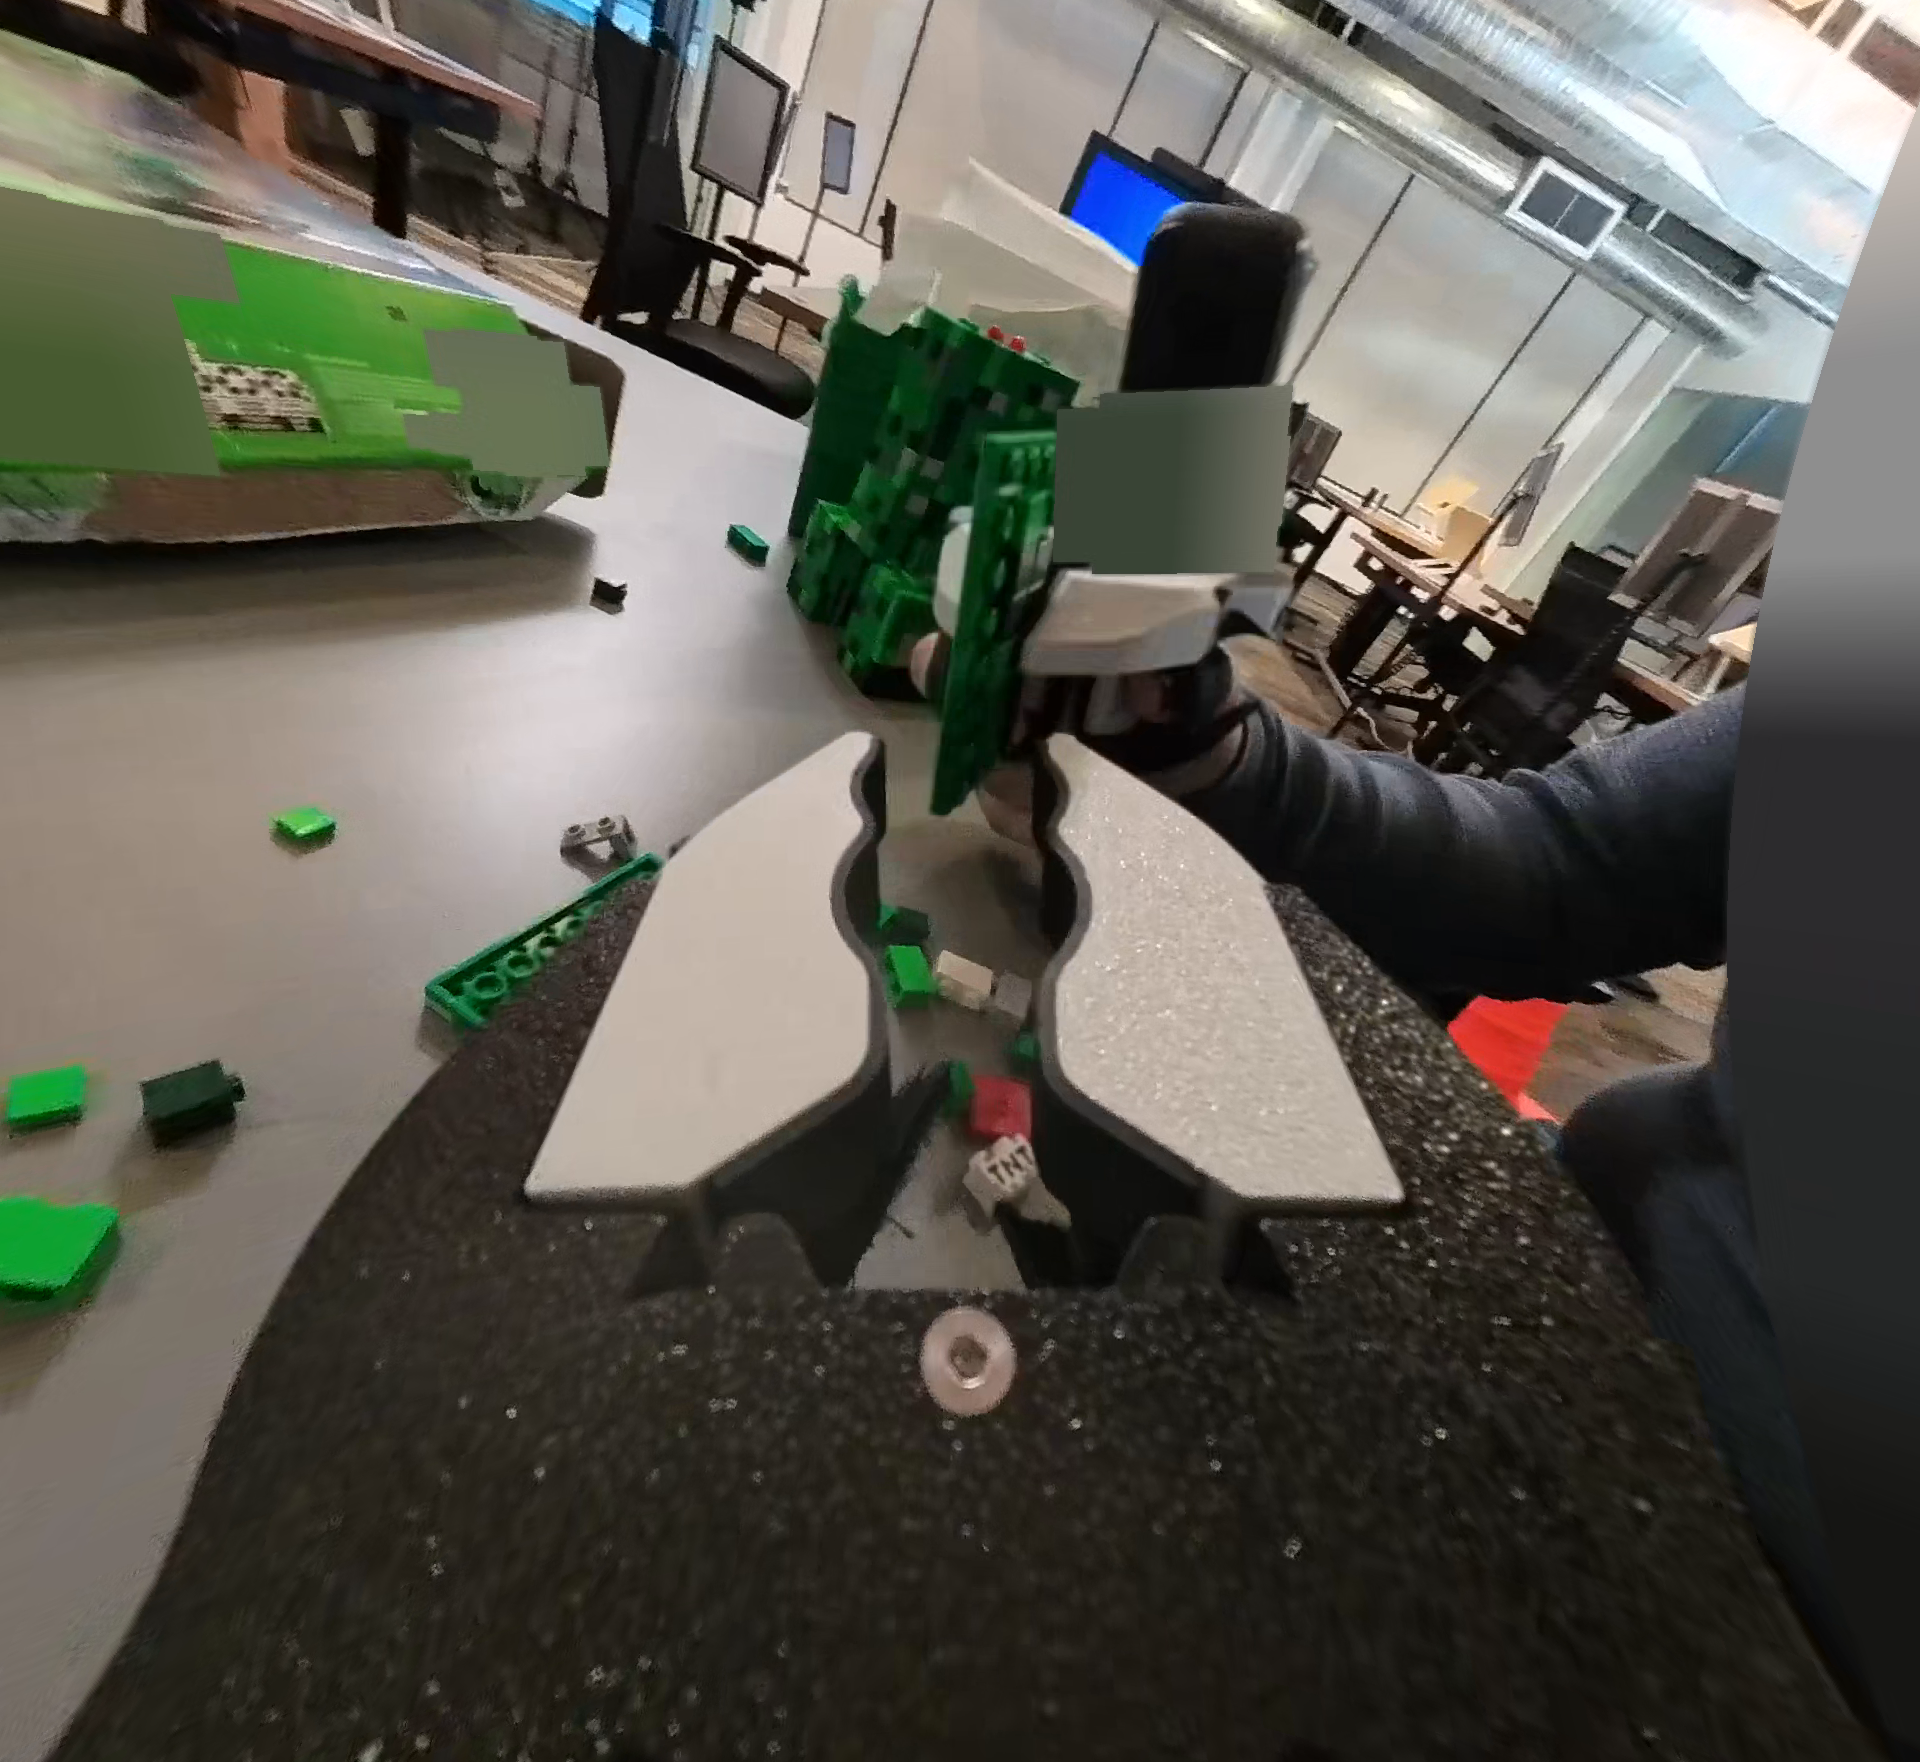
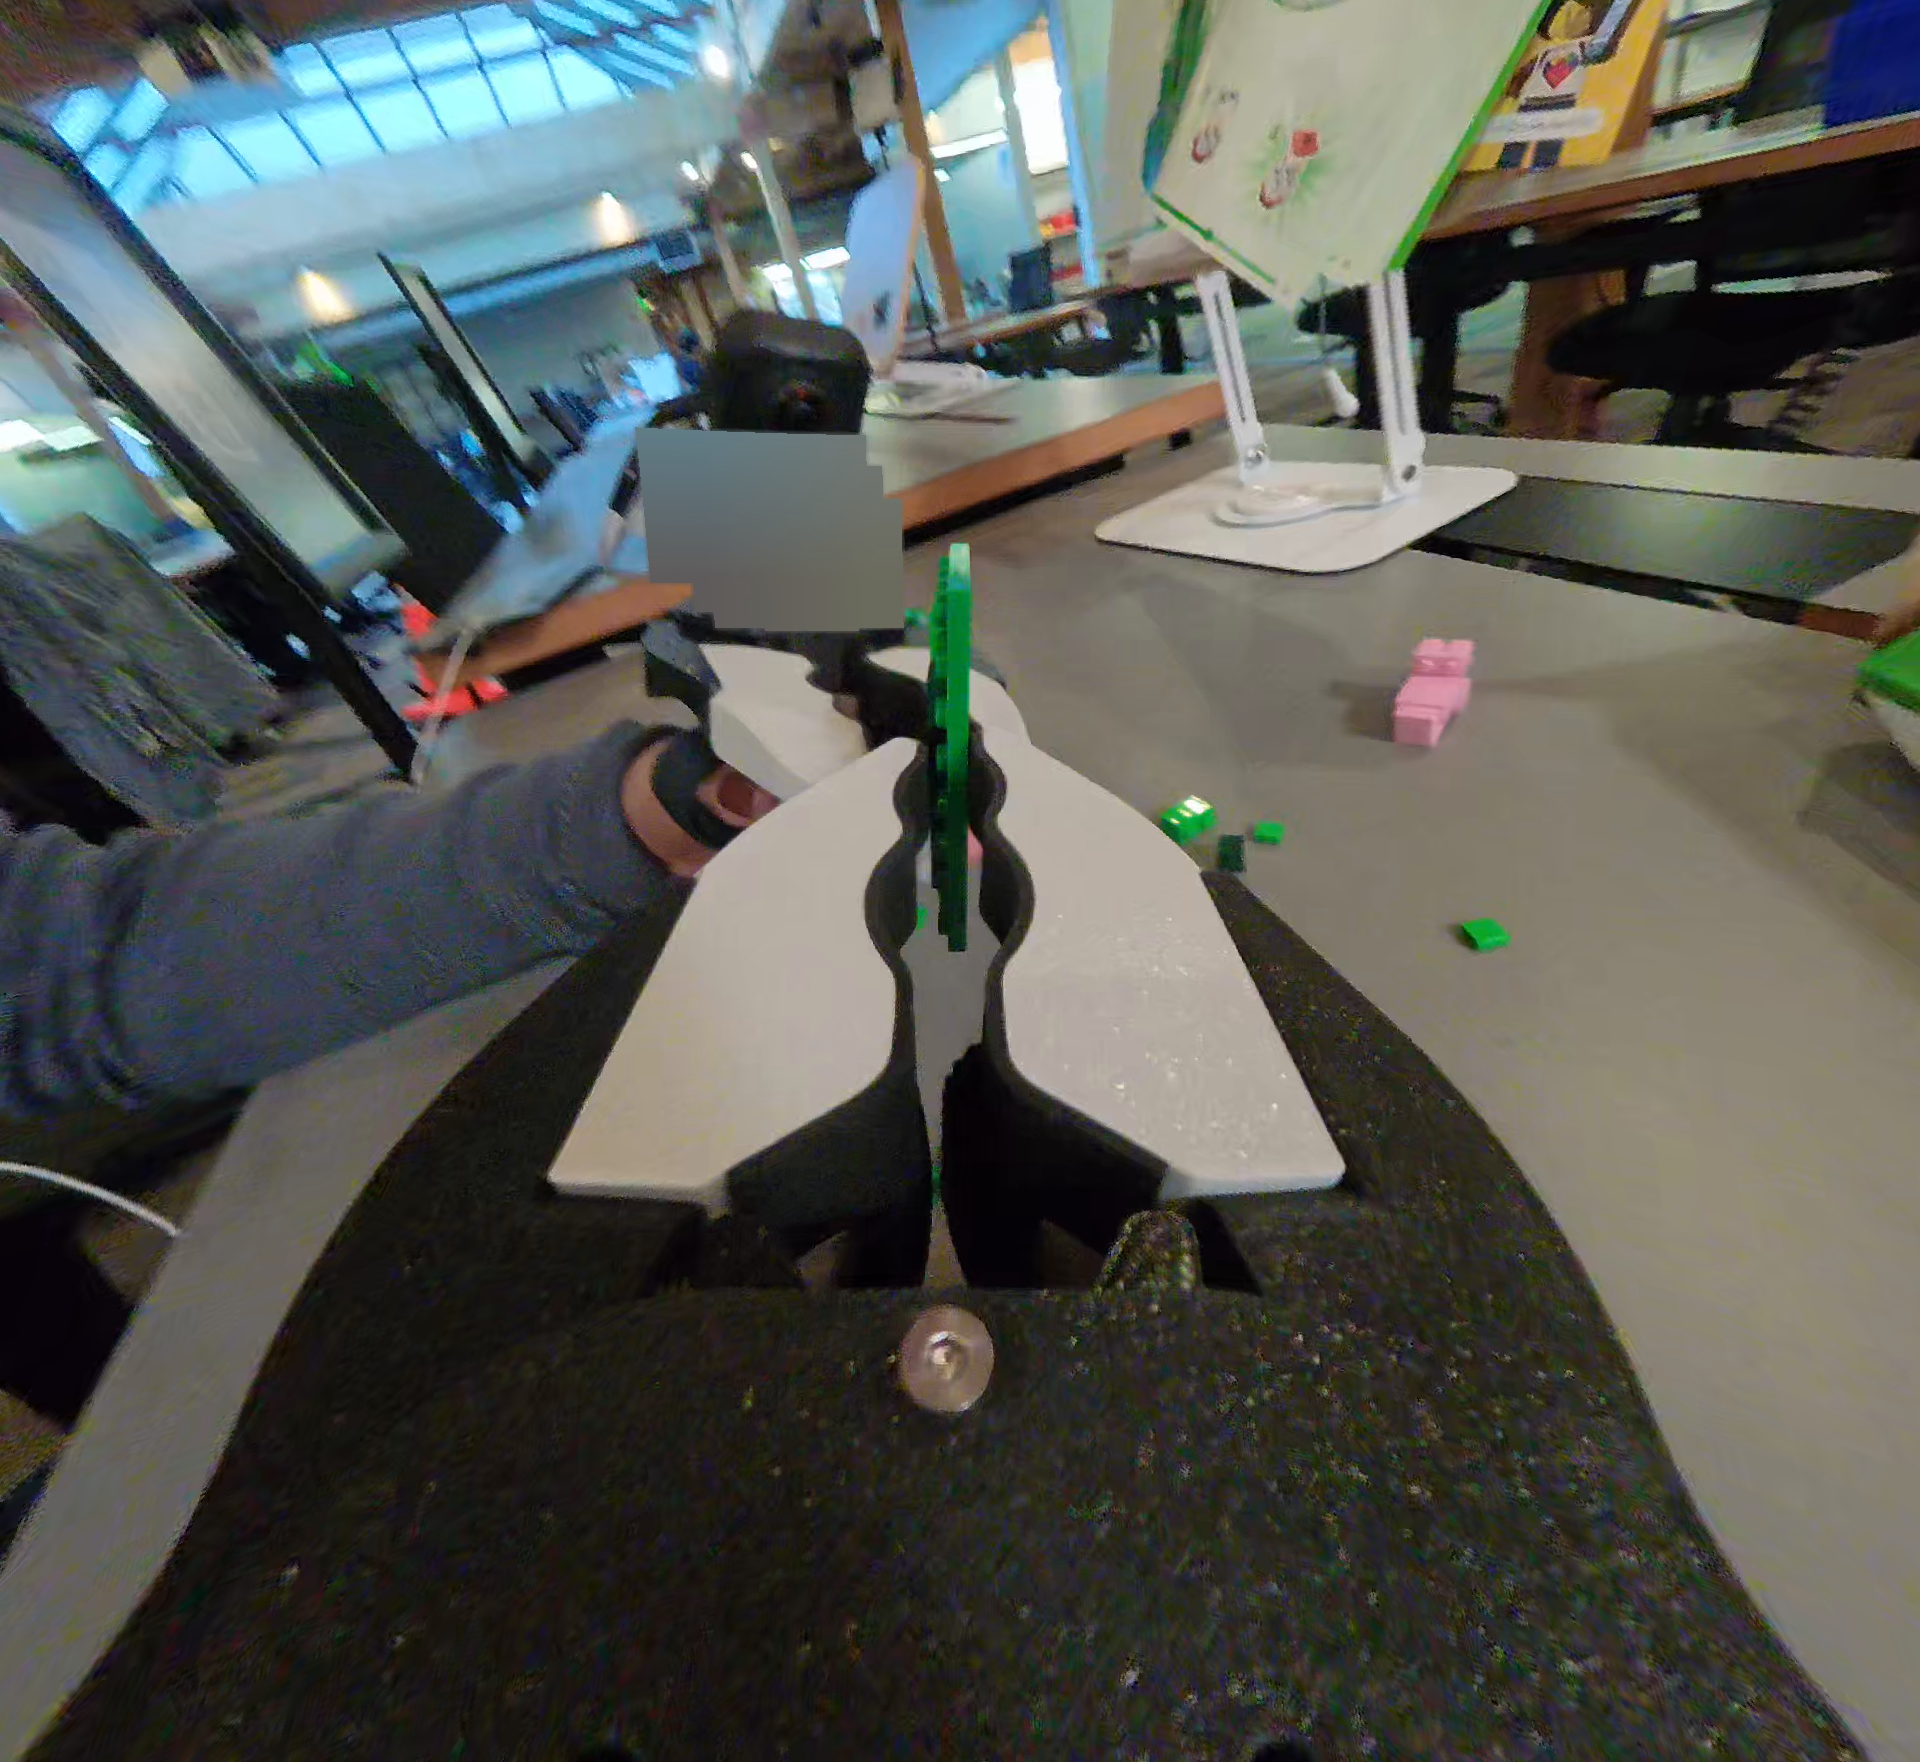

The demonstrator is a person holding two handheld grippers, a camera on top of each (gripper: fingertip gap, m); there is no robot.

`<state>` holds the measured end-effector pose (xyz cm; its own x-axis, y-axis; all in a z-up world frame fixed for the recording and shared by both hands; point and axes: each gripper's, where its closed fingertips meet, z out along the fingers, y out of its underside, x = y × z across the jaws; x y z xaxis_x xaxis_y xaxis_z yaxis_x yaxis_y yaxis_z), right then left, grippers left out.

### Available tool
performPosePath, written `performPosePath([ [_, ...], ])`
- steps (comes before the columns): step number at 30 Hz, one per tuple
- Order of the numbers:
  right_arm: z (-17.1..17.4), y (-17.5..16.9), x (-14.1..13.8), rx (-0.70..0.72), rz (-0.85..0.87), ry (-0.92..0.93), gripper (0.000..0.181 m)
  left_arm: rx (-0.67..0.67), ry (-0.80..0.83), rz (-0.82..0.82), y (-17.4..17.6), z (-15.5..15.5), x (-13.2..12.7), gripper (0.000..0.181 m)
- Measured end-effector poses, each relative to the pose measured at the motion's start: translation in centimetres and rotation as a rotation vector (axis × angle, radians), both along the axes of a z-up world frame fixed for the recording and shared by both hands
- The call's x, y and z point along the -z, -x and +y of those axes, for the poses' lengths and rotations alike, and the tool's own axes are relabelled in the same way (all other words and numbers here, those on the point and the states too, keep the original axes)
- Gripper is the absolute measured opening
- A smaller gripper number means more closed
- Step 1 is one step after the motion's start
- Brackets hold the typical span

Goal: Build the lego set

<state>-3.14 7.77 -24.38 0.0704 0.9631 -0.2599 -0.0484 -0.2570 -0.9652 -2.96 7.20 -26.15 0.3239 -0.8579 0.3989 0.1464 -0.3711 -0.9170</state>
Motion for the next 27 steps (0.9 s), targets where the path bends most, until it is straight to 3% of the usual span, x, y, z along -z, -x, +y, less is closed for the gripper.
performPosePath([
  [4, -0.6, -0.3, -1.2, -0.081, 0.107, 0.098, 0.006, 0.041, -0.077, -0.002, -0.9, -1.0, -0.6, 0.008],
  [10, -1.2, -0.6, -2.6, -0.176, 0.221, 0.21, 0.008, 0.054, -0.124, -0.065, -1.2, -1.7, -2.2, 0.004],
  [14, -1.7, -0.1, -2.1, -0.203, 0.192, 0.217, 0.024, 0.101, -0.09, -0.127, -1.3, -2.2, -2.8, 0.004],
  [21, -3.1, 0.5, -1.9, -0.274, 0.175, 0.208, 0.013, 0.162, -0.056, -0.088, -2.3, -2.9, -2.1, 0.004],
  [24, -2.8, 0.5, -1.8, -0.25, 0.169, 0.192, 0.006, 0.121, -0.053, -0.078, -2.3, -2.4, -2.0, 0.005],
  [27, -1.2, 0.1, -1.6, -0.136, 0.164, 0.156, 0.006, 0.026, -0.075, -0.021, -1.9, -1.4, -1.6, 0.011],
])
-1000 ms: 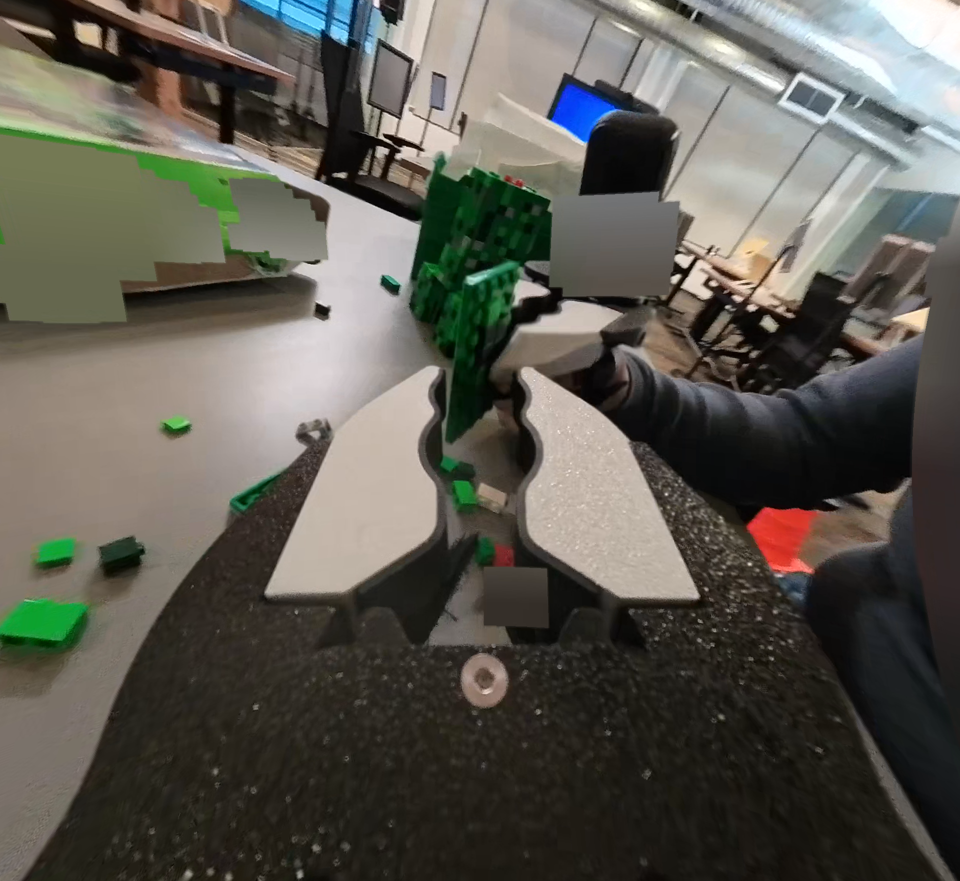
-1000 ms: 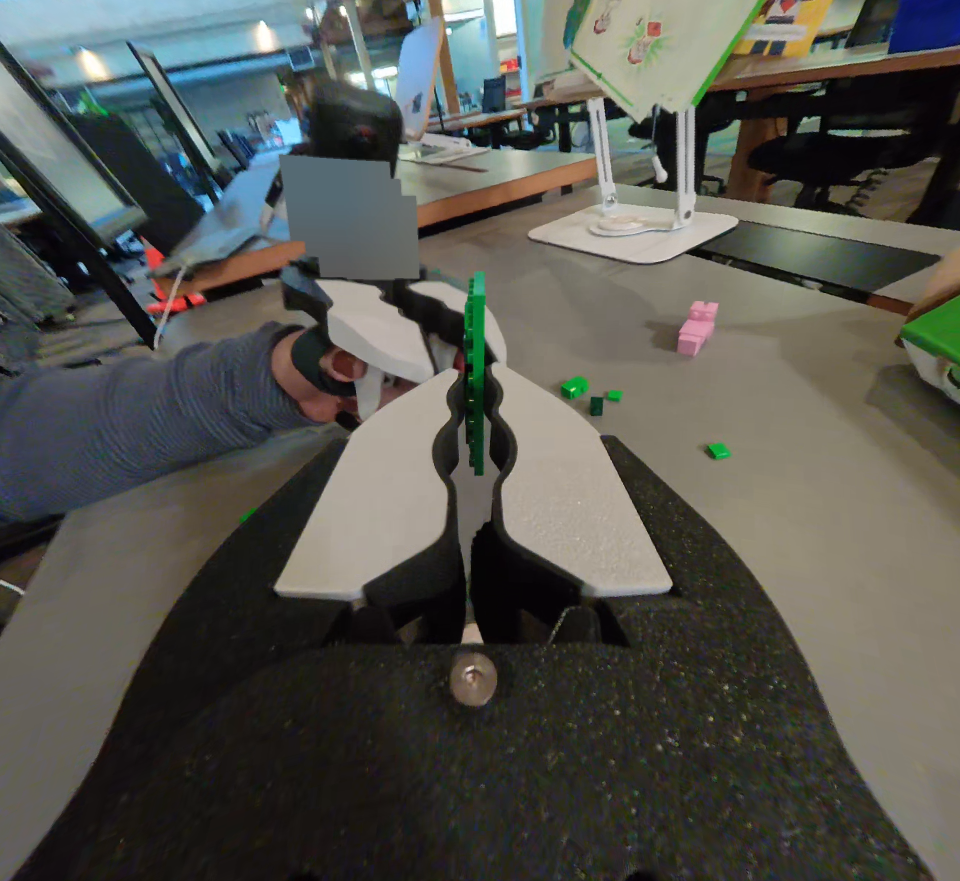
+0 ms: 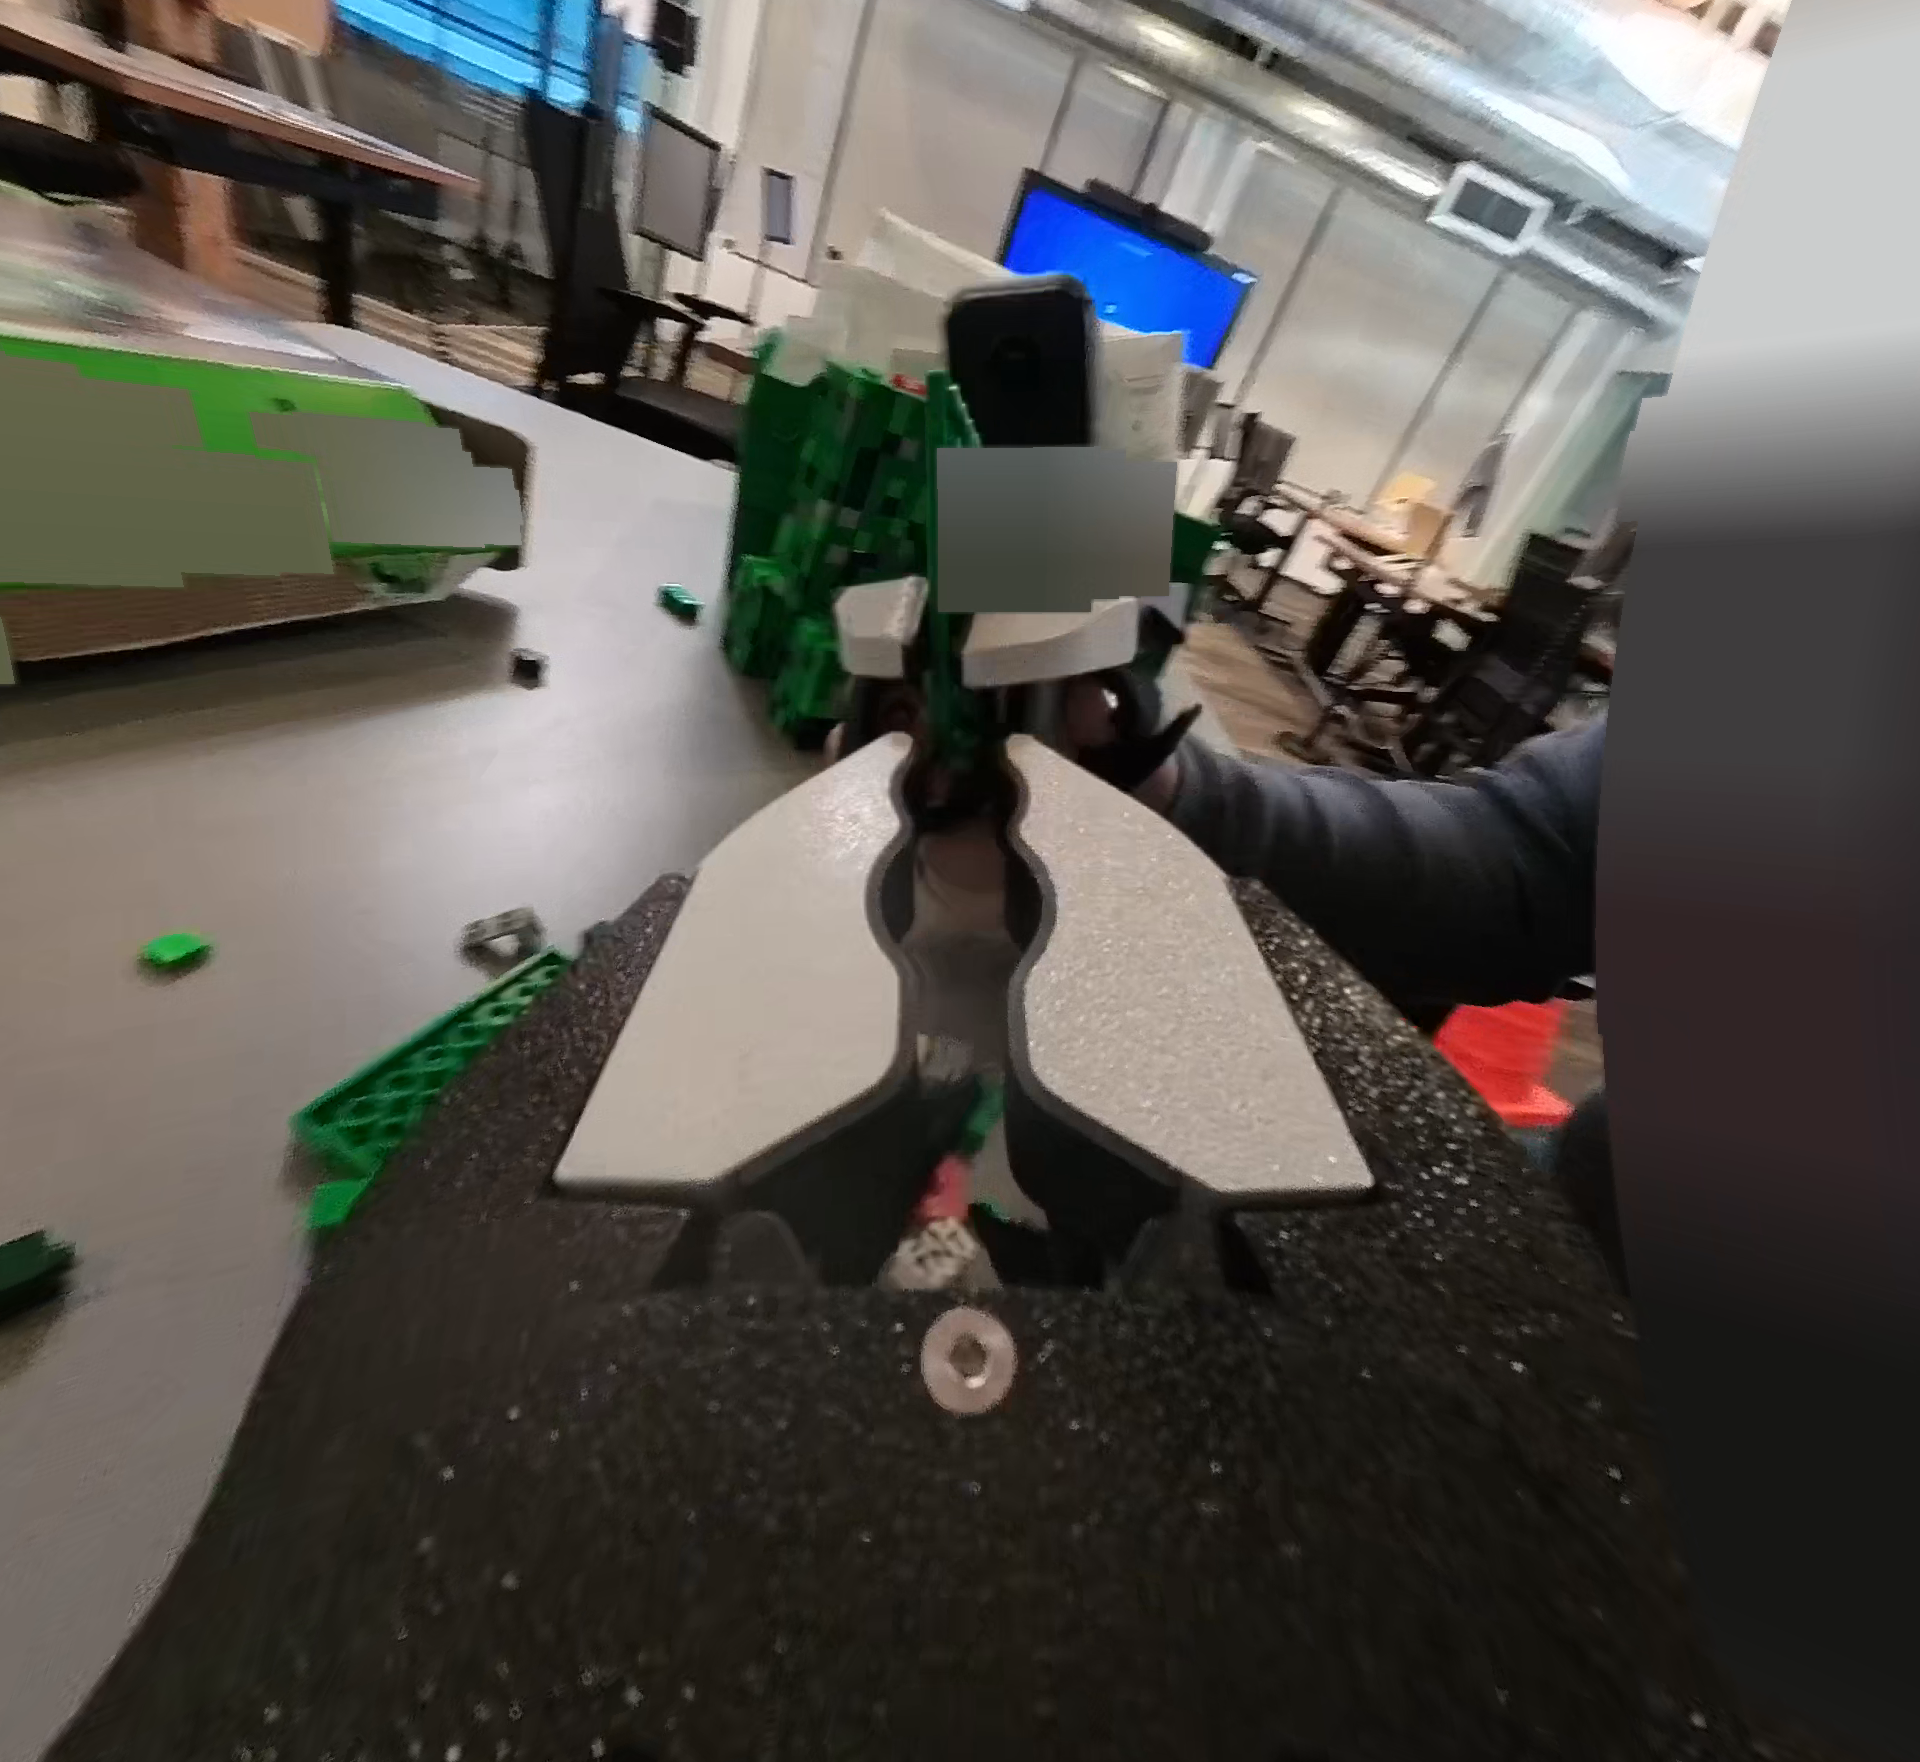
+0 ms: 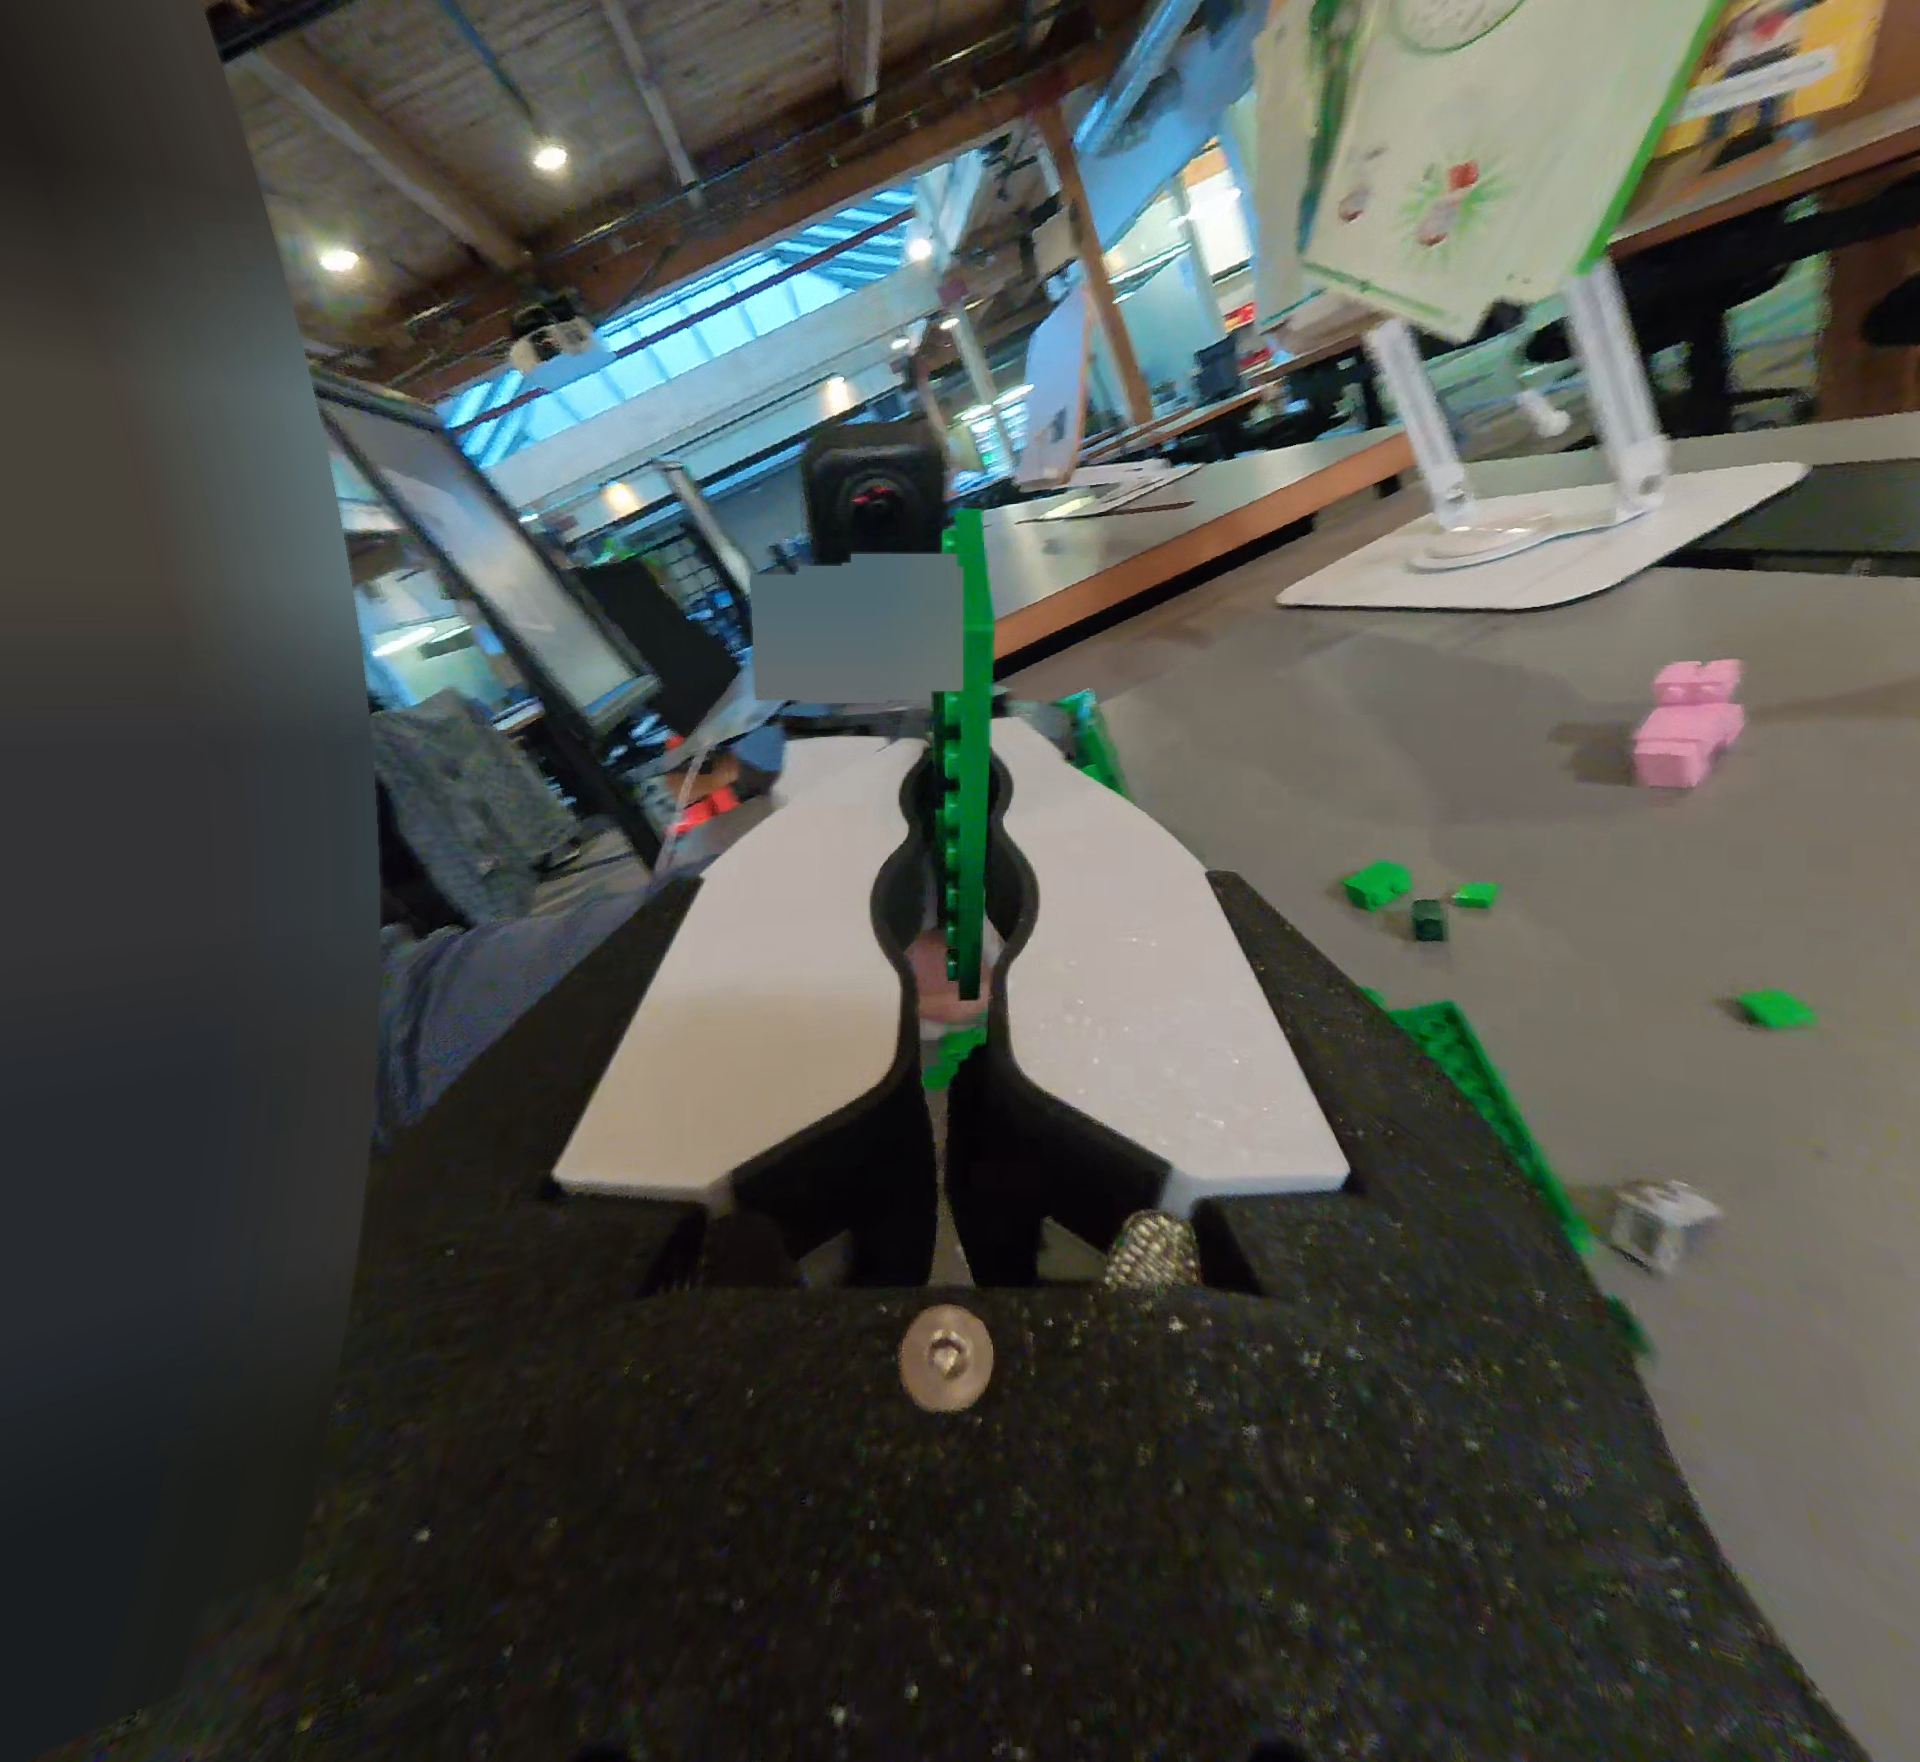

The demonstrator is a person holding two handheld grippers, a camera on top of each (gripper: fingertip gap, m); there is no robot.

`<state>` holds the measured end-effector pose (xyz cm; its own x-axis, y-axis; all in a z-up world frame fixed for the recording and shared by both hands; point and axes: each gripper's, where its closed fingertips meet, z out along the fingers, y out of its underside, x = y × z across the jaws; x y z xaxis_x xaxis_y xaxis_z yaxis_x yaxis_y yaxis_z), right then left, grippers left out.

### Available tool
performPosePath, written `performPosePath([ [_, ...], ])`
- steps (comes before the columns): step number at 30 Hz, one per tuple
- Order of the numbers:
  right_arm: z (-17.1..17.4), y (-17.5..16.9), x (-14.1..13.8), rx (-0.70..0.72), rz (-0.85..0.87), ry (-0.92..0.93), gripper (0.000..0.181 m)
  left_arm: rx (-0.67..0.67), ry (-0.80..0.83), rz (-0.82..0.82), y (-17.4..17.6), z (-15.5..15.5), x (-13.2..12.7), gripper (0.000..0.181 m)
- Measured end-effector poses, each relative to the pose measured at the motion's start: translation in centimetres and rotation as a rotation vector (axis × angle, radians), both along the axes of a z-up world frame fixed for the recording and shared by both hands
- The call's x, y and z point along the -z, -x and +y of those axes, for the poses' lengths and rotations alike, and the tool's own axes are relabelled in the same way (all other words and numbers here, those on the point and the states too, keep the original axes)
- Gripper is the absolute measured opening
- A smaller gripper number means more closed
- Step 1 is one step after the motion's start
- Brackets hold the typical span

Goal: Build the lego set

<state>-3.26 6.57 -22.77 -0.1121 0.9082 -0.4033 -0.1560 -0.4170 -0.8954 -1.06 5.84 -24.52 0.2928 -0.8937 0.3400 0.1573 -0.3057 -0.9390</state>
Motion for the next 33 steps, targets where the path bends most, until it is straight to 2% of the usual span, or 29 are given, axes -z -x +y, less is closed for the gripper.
performPosePath([
  [2, 1.8, -0.5, 0.5, 0.135, -0.045, -0.029, 0.006, -0.106, -0.037, 0.027, 0.9, 1.1, -0.1, 0.02],
  [5, 4.1, -1.1, 1.8, 0.353, -0.183, -0.164, 0.006, -0.287, -0.122, 0.028, 2.3, 2.2, -1.2, 0.023],
  [8, 4.4, -0.6, 2.8, 0.462, -0.302, -0.304, 0.006, -0.456, -0.214, 0.056, 2.7, 2.7, -1.7, 0.022],
  [11, 4.2, 0.3, 3.9, 0.541, -0.405, -0.454, 0.005, -0.529, -0.292, 0.139, 1.6, 2.4, -1.3, 0.02],
  [15, 3.7, 1.2, 4.5, 0.582, -0.463, -0.589, 0.005, -0.612, -0.312, 0.204, 1.3, 2.5, -0.8, 0.018],
  [24, 3.7, 1.1, 4.4, 0.595, -0.462, -0.617, 0.005, -0.587, -0.278, 0.159, 1.4, 2.4, -0.6, 0.014],
  [33, 3.4, 1.3, 4.3, 0.586, -0.458, -0.633, 0.005, -0.666, -0.426, 0.261, 1.6, 2.2, -1.2, 0.016],
])
